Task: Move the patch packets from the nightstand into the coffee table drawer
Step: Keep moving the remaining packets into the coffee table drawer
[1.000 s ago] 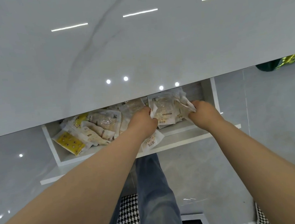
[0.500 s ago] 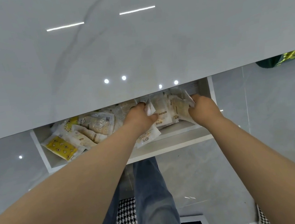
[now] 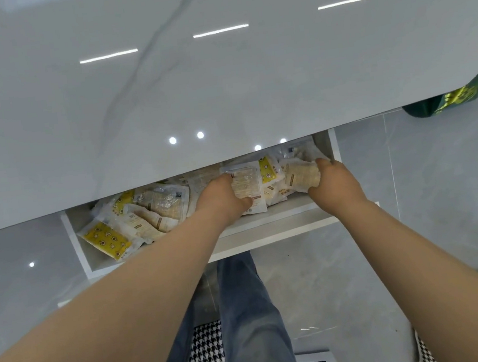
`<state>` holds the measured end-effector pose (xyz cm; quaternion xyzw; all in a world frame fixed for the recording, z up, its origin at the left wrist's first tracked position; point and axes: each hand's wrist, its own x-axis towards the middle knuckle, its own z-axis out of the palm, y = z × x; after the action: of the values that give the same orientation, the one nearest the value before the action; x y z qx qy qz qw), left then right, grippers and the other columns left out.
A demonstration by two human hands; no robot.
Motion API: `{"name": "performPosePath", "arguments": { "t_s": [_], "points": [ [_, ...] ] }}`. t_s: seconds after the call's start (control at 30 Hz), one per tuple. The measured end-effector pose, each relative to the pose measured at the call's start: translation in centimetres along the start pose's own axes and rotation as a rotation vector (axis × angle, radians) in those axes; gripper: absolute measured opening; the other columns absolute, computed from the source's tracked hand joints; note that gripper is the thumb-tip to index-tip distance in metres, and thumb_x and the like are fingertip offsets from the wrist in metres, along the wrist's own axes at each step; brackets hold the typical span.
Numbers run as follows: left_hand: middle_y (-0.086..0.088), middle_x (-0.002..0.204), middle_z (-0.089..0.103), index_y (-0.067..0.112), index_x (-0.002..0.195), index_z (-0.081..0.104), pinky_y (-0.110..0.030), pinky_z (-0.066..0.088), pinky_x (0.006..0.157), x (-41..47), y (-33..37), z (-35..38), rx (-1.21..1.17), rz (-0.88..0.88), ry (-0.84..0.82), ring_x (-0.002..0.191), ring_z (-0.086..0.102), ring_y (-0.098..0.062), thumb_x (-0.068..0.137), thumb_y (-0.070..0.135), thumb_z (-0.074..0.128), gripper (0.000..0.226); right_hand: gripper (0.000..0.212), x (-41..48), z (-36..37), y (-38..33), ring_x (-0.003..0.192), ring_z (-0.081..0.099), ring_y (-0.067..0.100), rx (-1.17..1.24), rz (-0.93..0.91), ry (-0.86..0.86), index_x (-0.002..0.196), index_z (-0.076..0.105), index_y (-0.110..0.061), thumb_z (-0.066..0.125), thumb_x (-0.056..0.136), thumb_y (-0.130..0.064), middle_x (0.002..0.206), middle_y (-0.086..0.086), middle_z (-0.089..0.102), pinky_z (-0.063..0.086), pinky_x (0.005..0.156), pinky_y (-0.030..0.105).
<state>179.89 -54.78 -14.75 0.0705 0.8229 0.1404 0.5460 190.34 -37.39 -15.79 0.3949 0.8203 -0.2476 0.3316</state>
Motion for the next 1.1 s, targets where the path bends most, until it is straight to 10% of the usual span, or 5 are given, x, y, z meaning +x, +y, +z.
{"name": "performPosePath", "arguments": {
  "t_s": [0.33,0.53,1.1],
  "points": [
    [-0.005,0.131,0.053,0.014,0.134,0.043,-0.03,0.043,0.09,-9.0,-1.4,-4.5,0.088,0.064,0.052,0.117,0.052,-0.023,0.089,0.03,0.059,0.05,0.013,-7.2,-3.8,-5.4,0.075,0.05,0.023,-0.056,-0.098,-0.029,0.092,0.056,-0.011,0.052,0.082,-0.003,0.088,0.007,0.058,0.027,0.047,0.022],
    [-0.005,0.13,0.053,0.016,0.135,0.042,-0.032,0.045,0.092,-16.1,-4.2,-7.7,0.122,0.068,0.105,0.116,0.053,-0.023,0.089,0.028,0.057,0.05,0.039,-14.2,-5.8,-11.0,0.102,0.059,0.026,-0.193,-0.218,-0.038,0.124,0.053,-0.012,0.054,0.085,-0.007,0.115,0.008,0.061,0.039,0.066,0.026],
    [-0.004,0.127,0.055,0.016,0.128,0.049,-0.029,0.043,0.09,-39.1,-22.1,-15.5,-0.228,-0.048,0.423,0.113,0.053,-0.021,0.09,0.028,0.056,0.041,0.044,-37.3,-4.7,-31.8,0.106,0.056,0.022,-0.505,-0.768,0.014,0.127,0.053,-0.019,0.058,0.084,-0.028,0.119,0.004,0.057,0.049,0.083,0.032]
  ]
}}
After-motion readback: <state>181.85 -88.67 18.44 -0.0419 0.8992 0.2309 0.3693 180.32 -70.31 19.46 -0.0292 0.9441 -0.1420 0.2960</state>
